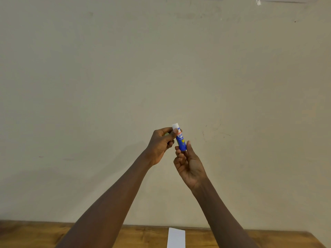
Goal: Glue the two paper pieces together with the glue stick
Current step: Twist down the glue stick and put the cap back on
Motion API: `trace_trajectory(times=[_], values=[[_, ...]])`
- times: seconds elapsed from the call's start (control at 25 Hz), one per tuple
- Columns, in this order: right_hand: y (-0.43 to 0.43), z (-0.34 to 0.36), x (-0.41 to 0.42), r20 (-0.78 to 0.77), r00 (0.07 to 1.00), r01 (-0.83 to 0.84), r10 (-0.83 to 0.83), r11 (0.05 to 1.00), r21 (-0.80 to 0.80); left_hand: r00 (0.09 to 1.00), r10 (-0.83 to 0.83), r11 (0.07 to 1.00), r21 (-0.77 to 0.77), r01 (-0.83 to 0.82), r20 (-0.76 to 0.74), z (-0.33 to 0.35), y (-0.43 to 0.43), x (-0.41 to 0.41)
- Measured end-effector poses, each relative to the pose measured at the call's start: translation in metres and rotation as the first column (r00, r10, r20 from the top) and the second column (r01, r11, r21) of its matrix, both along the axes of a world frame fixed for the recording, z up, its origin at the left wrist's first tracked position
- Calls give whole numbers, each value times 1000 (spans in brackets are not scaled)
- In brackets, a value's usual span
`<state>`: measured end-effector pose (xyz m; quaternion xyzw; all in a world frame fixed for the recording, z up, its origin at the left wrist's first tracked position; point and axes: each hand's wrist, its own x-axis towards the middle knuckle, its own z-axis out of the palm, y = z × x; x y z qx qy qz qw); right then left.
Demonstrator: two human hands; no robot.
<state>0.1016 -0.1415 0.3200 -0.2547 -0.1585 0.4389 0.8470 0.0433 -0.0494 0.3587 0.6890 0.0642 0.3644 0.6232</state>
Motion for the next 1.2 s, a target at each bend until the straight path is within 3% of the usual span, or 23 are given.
trace_trajectory(times=[0.24,0.32,0.44,0.56,0.92,1.2], values=[[4,-3,-2,-33,987,160,-159,986,55,999,21,998,54,-19,-30,-4,-6,2],[2,-3,-2,-68,980,191,-185,977,93,1000,-6,995,-95,4,-21,-3,-8,1],[-4,-5,-1,-86,980,191,-181,973,133,990,-35,900,-427,90,136,2,-5,-3],[-7,-10,-2,-43,980,199,-195,976,89,975,-25,860,-492,133,221,6,1,-4],[-1,-2,-8,6,972,235,-235,972,23,993,-14,982,-186,35,116,15,3,1],[-1,1,-11,-37,962,269,-270,963,-24,1000,7,998,62,-8,15,15,2,4]])
